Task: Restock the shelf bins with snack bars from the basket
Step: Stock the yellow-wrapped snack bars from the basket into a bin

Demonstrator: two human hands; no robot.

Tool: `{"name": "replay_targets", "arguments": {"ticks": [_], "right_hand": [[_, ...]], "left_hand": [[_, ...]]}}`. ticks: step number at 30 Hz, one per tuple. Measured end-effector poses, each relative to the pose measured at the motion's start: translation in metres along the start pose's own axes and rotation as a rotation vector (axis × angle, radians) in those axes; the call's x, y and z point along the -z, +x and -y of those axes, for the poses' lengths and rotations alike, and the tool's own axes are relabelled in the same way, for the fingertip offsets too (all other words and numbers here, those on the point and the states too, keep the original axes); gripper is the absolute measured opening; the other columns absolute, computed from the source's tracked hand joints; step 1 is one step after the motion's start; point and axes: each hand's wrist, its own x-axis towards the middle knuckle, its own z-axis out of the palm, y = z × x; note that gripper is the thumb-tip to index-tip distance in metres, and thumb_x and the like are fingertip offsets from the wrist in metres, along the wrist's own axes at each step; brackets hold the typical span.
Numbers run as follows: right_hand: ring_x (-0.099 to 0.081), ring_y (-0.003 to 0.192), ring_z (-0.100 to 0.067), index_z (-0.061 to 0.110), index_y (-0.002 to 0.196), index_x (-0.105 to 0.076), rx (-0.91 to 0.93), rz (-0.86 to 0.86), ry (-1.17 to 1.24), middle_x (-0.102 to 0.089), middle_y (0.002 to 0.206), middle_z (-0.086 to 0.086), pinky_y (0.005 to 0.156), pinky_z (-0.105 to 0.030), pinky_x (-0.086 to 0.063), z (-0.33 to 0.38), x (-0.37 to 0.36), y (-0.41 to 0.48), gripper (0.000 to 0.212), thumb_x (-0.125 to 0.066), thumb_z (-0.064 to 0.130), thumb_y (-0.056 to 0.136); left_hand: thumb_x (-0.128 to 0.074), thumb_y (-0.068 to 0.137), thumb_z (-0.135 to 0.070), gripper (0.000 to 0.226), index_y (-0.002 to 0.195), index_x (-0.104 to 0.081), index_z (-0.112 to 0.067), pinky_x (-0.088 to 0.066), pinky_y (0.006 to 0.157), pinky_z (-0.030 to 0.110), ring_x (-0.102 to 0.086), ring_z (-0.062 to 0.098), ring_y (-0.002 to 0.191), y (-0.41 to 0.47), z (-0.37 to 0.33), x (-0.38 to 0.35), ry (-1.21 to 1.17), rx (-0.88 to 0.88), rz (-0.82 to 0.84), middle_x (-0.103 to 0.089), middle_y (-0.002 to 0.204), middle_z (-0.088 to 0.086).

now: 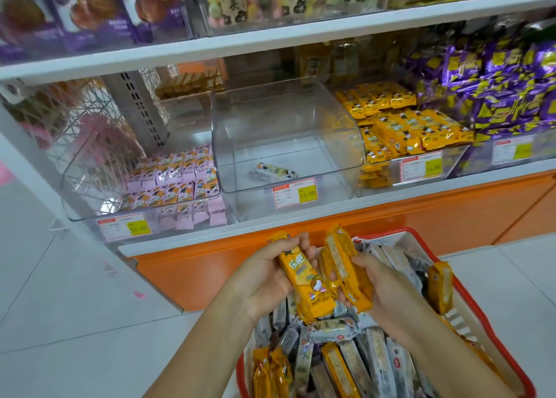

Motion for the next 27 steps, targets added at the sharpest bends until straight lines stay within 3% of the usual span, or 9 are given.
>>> {"name": "replay_targets", "arguments": {"ticks": [2, 6, 9, 11, 13, 16, 21, 24, 27], "right_hand": [[-0.067, 0.081, -0.018, 0.019, 0.113, -0.063, 0.184, -0.119, -0.198, -0.073, 0.093, -0.002, 0.076, -0.029, -0.053, 0.007, 0.002, -0.008, 0.021, -0.05, 0.024, 0.098], [-0.061, 0.08, 0.001, 0.032, 0.101, -0.06, 0.542, -0.251, -0.511, -0.065, 0.089, 0.022, 0.066, -0.007, -0.045, 0.021, 0.0, -0.024, 0.019, -0.068, 0.027, 0.085], [-0.06, 0.088, 0.007, 0.038, 0.103, -0.059, 0.671, -0.277, -0.589, -0.061, 0.096, 0.032, 0.071, -0.007, -0.045, 0.026, -0.002, -0.03, 0.023, -0.068, 0.03, 0.083], [-0.059, 0.093, 0.004, 0.045, 0.112, -0.057, 0.741, -0.284, -0.634, -0.06, 0.102, 0.028, 0.073, -0.009, -0.046, 0.029, -0.001, -0.031, 0.027, -0.061, 0.045, 0.085], [-0.056, 0.099, 0.003, 0.048, 0.125, -0.053, 0.79, -0.245, -0.726, -0.059, 0.106, 0.025, 0.077, -0.008, -0.043, 0.033, -0.001, -0.032, 0.037, -0.05, 0.059, 0.09], [-0.04, 0.11, 0.019, 0.049, 0.133, -0.041, 0.803, -0.243, -0.899, -0.041, 0.121, 0.03, 0.084, 0.003, -0.031, 0.036, -0.001, -0.033, 0.061, -0.053, 0.066, 0.076], [-0.041, 0.108, 0.009, 0.032, 0.145, -0.036, 0.87, -0.377, -0.992, -0.038, 0.114, 0.017, 0.082, 0.002, -0.033, 0.039, -0.001, -0.023, 0.078, -0.056, 0.057, 0.074], [-0.047, 0.102, 0.003, 0.045, 0.144, -0.027, 0.9, -0.429, -0.876, -0.04, 0.113, 0.016, 0.074, -0.01, -0.041, 0.065, 0.002, -0.017, 0.08, -0.067, 0.042, 0.076], [-0.049, 0.092, -0.007, 0.036, 0.142, -0.039, 0.952, -0.586, -0.909, -0.041, 0.108, 0.007, 0.075, -0.014, -0.038, 0.11, 0.014, 0.004, 0.068, -0.067, 0.031, 0.081]], "left_hand": [[-0.061, 0.073, -0.01, 0.036, 0.108, -0.064, -0.001, -0.056, 0.077, 0.036, -0.068, 0.025, 0.086, 0.003, -0.002, -0.006, 0.037, 0.007, 0.007, -0.068, 0.091, 0.013], [-0.06, 0.077, -0.017, 0.041, 0.118, -0.064, -0.012, -0.054, 0.082, 0.044, -0.064, 0.031, 0.099, 0.005, -0.005, -0.023, 0.091, 0.025, 0.094, -0.067, 0.113, 0.017], [-0.058, 0.078, -0.014, 0.022, 0.091, -0.075, -0.008, -0.057, 0.076, 0.041, -0.069, 0.026, 0.087, 0.005, -0.002, -0.038, 0.076, 0.004, 0.176, -0.071, 0.101, 0.015], [-0.06, 0.076, -0.013, 0.018, 0.079, -0.077, -0.008, -0.057, 0.074, 0.04, -0.07, 0.025, 0.082, 0.005, -0.001, -0.045, 0.08, -0.021, 0.201, -0.072, 0.096, 0.015], [-0.069, 0.074, -0.012, 0.015, 0.086, -0.076, -0.006, -0.057, 0.078, 0.041, -0.07, 0.026, 0.088, 0.007, -0.002, -0.05, 0.09, -0.046, 0.207, -0.07, 0.102, 0.017], [-0.081, 0.064, -0.012, 0.057, 0.114, -0.063, 0.006, -0.055, 0.085, 0.045, -0.064, 0.034, 0.106, 0.013, -0.003, -0.057, 0.098, -0.118, 0.233, -0.063, 0.119, 0.024], [-0.063, 0.075, -0.002, 0.041, 0.115, -0.059, 0.009, -0.053, 0.091, 0.04, -0.063, 0.033, 0.106, 0.014, -0.004, -0.074, 0.246, -0.231, 0.262, -0.064, 0.115, 0.024], [-0.066, 0.077, -0.013, 0.037, 0.113, -0.063, -0.005, -0.051, 0.095, 0.032, -0.062, 0.02, 0.11, 0.011, -0.018, -0.083, 0.337, -0.34, 0.263, -0.068, 0.115, 0.009], [-0.07, 0.08, -0.043, 0.05, 0.127, -0.058, -0.03, -0.034, 0.11, 0.03, -0.049, 0.0, 0.124, 0.013, -0.031, -0.079, 0.831, -0.559, -0.035, -0.058, 0.13, -0.013]]}}
